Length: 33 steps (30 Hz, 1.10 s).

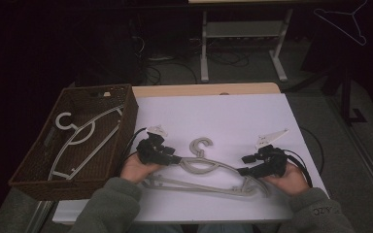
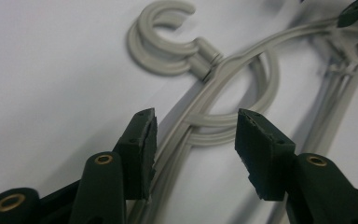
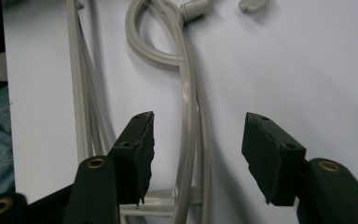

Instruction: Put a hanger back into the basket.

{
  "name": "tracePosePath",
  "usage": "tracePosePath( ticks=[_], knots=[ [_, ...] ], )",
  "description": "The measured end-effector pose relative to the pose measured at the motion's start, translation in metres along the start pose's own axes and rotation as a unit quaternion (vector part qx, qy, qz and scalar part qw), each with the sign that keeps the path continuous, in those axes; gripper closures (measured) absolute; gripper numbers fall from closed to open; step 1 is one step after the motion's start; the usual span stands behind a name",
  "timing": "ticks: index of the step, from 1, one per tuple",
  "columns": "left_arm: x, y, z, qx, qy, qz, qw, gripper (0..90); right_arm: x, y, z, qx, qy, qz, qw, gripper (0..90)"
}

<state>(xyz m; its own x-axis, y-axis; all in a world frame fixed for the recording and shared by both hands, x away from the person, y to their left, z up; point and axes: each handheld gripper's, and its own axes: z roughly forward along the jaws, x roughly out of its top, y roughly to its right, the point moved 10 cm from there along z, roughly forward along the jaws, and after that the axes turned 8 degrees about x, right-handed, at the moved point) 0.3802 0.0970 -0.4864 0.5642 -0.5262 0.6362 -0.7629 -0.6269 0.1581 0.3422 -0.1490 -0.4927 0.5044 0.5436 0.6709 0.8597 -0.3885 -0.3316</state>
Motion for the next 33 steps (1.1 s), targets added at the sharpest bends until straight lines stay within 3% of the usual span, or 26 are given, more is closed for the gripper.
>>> tracePosePath(
  ticks=[3, 14, 19, 25, 33],
  knots=[
    [-0.003, -0.002, 0.005, 0.002, -0.009, -0.009, 0.9999, 50.5, -0.001, 0.001, 0.005, 0.000, -0.010, -0.004, 0.9999, 46.3],
    [-0.016, -0.014, 0.014, 0.022, -0.060, -0.009, 0.9979, 56.4, -0.006, 0.002, 0.015, -0.002, -0.033, -0.013, 0.9994, 55.0],
    [-0.017, -0.014, 0.016, 0.017, -0.067, -0.013, 0.9975, 61.1, -0.008, 0.002, 0.019, -0.003, -0.046, -0.015, 0.9988, 59.2],
    [-0.018, -0.013, 0.015, 0.014, -0.073, 0.000, 0.9972, 63.7, -0.012, 0.003, 0.024, -0.006, -0.062, -0.022, 0.9978, 67.4],
    [-0.020, -0.012, 0.013, 0.019, -0.078, 0.015, 0.9966, 65.9, -0.011, 0.003, 0.023, -0.010, -0.064, -0.025, 0.9976, 70.3]
  ],
)
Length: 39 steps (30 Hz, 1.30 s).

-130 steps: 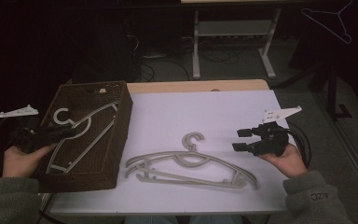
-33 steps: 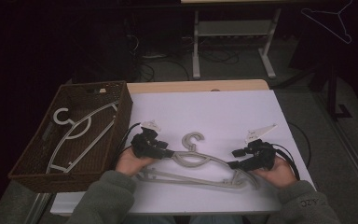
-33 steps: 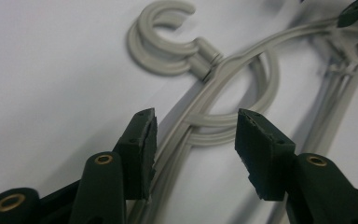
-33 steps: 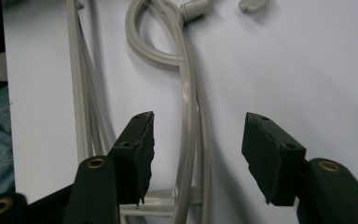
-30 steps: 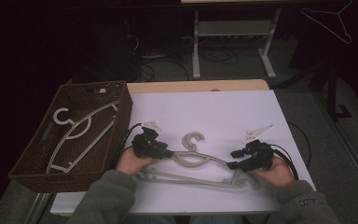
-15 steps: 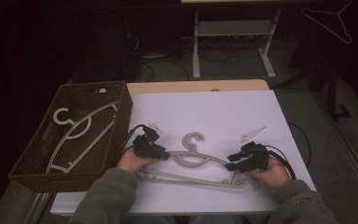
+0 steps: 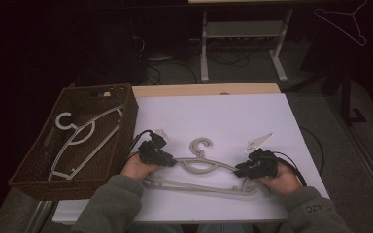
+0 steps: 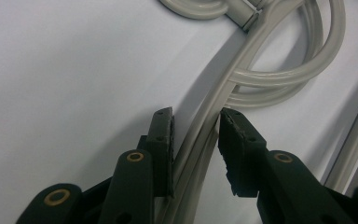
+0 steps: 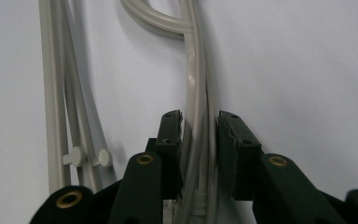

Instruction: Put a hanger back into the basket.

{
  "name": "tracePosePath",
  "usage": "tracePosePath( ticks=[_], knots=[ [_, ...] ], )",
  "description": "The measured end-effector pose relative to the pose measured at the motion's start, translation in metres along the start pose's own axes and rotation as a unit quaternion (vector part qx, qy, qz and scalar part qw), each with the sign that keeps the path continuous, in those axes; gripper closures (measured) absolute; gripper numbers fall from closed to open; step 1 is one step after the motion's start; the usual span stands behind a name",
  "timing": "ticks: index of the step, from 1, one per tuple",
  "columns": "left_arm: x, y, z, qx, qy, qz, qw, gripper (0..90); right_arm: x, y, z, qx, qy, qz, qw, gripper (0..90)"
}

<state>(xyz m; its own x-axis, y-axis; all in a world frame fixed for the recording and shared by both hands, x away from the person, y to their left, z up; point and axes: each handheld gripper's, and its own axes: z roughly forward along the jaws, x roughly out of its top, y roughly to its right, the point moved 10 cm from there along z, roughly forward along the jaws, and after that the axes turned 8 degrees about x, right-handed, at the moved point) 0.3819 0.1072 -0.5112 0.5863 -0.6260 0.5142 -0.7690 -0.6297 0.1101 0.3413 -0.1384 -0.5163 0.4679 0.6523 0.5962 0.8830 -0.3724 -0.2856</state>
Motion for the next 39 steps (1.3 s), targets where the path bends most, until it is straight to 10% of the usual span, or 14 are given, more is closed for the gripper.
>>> tracePosePath(
  ticks=[23, 39],
  knots=[
    [-0.002, 0.004, -0.004, -0.002, -0.002, 0.022, 0.9998, 70.4, 0.003, 0.001, -0.006, -0.009, 0.017, 0.003, 0.9998, 68.8],
    [-0.004, 0.023, -0.014, -0.051, -0.003, 0.051, 0.9974, 78.8, 0.001, 0.009, -0.010, -0.007, 0.019, 0.002, 0.9998, 72.6]
  ],
)
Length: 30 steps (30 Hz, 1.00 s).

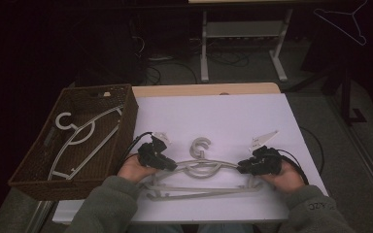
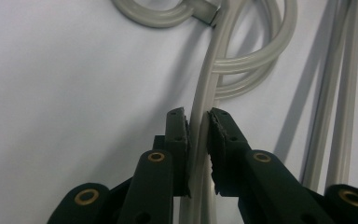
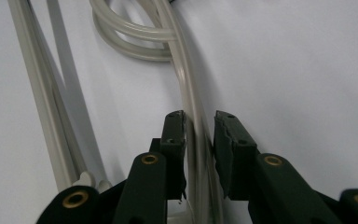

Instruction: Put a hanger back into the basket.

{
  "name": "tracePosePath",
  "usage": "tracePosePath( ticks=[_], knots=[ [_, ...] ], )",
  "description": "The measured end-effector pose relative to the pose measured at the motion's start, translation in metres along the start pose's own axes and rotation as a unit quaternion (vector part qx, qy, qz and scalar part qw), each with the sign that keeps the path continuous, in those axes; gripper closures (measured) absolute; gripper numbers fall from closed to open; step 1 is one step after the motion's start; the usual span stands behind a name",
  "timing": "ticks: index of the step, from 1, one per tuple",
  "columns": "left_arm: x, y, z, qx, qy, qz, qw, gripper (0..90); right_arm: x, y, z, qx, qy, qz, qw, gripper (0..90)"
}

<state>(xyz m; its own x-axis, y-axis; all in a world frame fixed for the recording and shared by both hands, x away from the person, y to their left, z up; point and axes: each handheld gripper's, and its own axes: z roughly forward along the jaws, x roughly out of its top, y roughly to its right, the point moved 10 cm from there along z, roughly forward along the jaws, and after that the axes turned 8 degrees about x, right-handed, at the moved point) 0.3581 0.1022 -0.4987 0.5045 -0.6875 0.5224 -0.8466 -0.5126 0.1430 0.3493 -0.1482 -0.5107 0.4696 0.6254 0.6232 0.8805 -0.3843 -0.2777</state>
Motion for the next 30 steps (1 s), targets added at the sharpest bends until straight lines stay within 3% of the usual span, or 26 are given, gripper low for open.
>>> tracePosePath(
  ticks=[4, 10, 17, 21, 22, 27, 28, 30],
  knots=[
    [0.001, 0.006, -0.001, -0.021, 0.004, 0.004, 0.9998, 80.9, -0.001, 0.001, -0.002, 0.002, 0.001, -0.002, 1.0000, 74.8],
    [0.002, 0.010, -0.006, -0.031, 0.011, 0.004, 0.9995, 81.8, 0.000, 0.001, -0.006, 0.013, 0.008, -0.014, 0.9998, 78.3],
    [0.003, 0.014, -0.009, -0.047, 0.011, -0.009, 0.9988, 82.1, 0.000, 0.001, -0.009, 0.021, 0.010, -0.019, 0.9996, 78.6],
    [0.004, 0.017, -0.012, -0.053, 0.013, -0.018, 0.9983, 82.2, 0.002, -0.001, -0.013, 0.031, 0.024, -0.015, 0.9991, 78.1],
    [0.004, 0.019, -0.014, -0.058, 0.012, -0.029, 0.9978, 82.2, 0.003, -0.001, -0.016, 0.032, 0.031, -0.014, 0.9989, 77.6],
    [0.007, 0.023, -0.020, -0.055, 0.017, -0.028, 0.9980, 82.2, 0.007, -0.002, -0.025, 0.036, 0.055, -0.011, 0.9978, 76.5],
    [0.009, 0.025, -0.023, -0.052, 0.019, -0.036, 0.9978, 82.2, 0.008, -0.001, -0.026, 0.036, 0.060, -0.012, 0.9975, 76.2],
    [0.011, 0.026, -0.027, -0.047, 0.018, -0.038, 0.9980, 82.2, 0.009, -0.001, -0.030, 0.039, 0.069, -0.008, 0.9968, 70.6]
  ],
)
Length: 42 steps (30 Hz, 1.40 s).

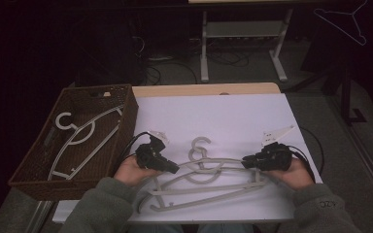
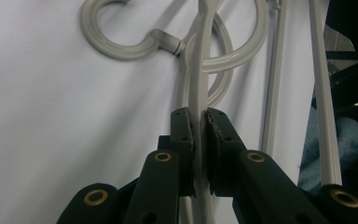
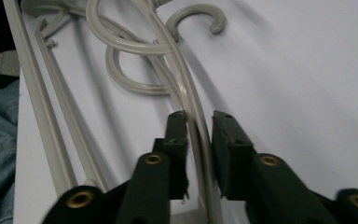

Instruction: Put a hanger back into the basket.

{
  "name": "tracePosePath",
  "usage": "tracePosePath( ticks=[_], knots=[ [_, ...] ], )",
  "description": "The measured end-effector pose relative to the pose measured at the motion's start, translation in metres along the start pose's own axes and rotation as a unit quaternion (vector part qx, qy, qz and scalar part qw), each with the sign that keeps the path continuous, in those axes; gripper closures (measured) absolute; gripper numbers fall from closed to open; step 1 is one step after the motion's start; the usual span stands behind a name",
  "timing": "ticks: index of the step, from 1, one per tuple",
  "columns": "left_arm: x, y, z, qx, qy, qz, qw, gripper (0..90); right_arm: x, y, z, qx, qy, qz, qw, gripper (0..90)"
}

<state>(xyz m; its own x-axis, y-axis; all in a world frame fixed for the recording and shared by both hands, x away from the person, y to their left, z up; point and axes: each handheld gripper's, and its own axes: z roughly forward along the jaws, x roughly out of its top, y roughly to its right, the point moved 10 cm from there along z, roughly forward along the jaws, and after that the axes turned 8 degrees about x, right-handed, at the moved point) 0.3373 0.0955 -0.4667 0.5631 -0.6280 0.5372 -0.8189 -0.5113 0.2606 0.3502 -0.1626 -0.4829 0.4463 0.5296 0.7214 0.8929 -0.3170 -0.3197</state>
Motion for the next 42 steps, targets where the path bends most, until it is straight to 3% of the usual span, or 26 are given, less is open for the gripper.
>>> tracePosePath(
  ticks=[3, 7, 19, 28, 42],
  knots=[
    [0.002, 0.002, -0.007, 0.008, 0.003, -0.001, 1.0000, 82.2, 0.003, -0.002, -0.005, 0.003, 0.015, 0.002, 0.9999, 67.5],
    [0.003, 0.003, -0.015, 0.019, 0.005, -0.003, 0.9998, 82.2, 0.009, -0.002, -0.013, -0.004, 0.033, 0.010, 0.9994, 55.7],
    [0.004, 0.004, -0.047, 0.035, 0.021, -0.015, 0.9990, 82.2, 0.031, -0.005, -0.050, -0.017, 0.101, 0.020, 0.9946, 42.0],
    [0.000, -0.008, -0.088, 0.059, 0.046, -0.038, 0.9965, 82.2, 0.035, -0.006, -0.066, -0.019, 0.129, 0.027, 0.9911, 36.3],
    [-0.012, -0.036, -0.140, 0.084, 0.082, -0.076, 0.9902, 82.2, 0.034, -0.009, -0.065, -0.020, 0.117, 0.029, 0.9925, 33.1]
  ],
)
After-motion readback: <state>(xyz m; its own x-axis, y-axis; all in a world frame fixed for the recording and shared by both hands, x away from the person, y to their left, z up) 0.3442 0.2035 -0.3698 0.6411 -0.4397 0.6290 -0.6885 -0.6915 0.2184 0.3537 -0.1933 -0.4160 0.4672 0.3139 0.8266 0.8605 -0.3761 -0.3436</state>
